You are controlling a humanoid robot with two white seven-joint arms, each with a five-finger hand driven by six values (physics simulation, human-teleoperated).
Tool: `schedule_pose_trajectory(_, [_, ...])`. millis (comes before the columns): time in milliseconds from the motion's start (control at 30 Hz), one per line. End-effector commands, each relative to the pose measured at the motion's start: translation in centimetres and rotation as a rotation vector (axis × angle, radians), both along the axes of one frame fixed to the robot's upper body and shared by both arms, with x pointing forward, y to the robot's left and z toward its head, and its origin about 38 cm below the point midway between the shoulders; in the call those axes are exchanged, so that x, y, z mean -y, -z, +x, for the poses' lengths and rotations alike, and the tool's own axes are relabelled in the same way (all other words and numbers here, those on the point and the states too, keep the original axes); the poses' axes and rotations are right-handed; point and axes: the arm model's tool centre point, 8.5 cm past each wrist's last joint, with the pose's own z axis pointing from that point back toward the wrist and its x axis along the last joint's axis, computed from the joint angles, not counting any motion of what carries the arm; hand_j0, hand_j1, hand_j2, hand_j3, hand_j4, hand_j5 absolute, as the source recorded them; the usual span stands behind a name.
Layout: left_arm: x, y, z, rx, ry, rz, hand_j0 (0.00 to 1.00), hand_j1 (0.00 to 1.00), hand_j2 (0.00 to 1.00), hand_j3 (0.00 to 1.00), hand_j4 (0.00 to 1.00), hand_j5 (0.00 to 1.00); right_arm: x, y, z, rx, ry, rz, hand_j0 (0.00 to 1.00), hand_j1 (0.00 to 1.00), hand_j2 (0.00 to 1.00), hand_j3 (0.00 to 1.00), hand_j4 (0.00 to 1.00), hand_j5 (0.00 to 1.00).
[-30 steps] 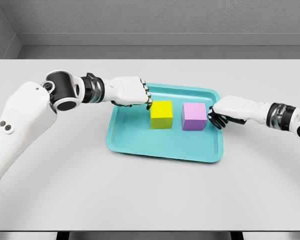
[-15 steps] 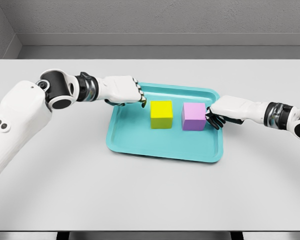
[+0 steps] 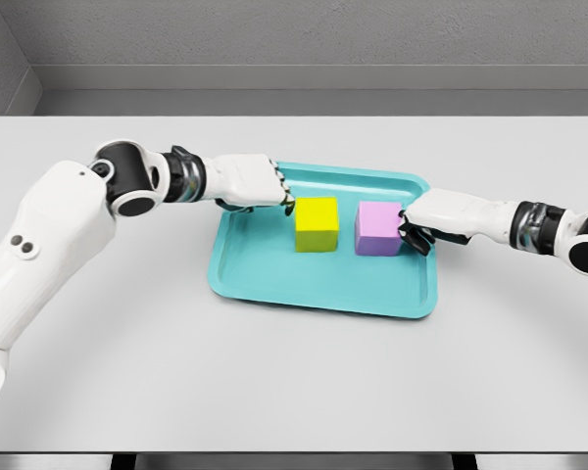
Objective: Push two cubes
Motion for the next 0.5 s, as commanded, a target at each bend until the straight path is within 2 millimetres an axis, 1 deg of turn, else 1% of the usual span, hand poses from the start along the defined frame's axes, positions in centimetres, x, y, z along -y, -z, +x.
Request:
schedule_pose_trajectory(0, [0.75, 0.02, -0.10, -0.002, 0.009, -0.009, 0.68, 0.68, 0.68, 0.68, 0.68, 0.68, -0.14, -0.03, -0.02, 0.000, -0.002, 0.004, 0.00, 0.00, 0.00, 0.00, 0.00, 0.00])
schedule_pose_trajectory(233, [0.76, 0.14, -0.10, 0.003, 0.008, 0.000, 0.68, 0.68, 0.68, 0.68, 0.68, 0.68, -0.17, -0.11, 0.03, 0.002, -0.003, 0.004, 0.00, 0.00, 0.00, 0.00, 0.00, 0.00])
schedule_pose_trajectory(467, [1.20, 0.19, -0.20, 0.002, 0.015, -0.005, 0.68, 0.68, 0.68, 0.68, 0.68, 0.68, -0.39, -0.10, 0.00, 0.001, -0.011, 0.002, 0.00, 0.00, 0.00, 0.00, 0.00, 0.00])
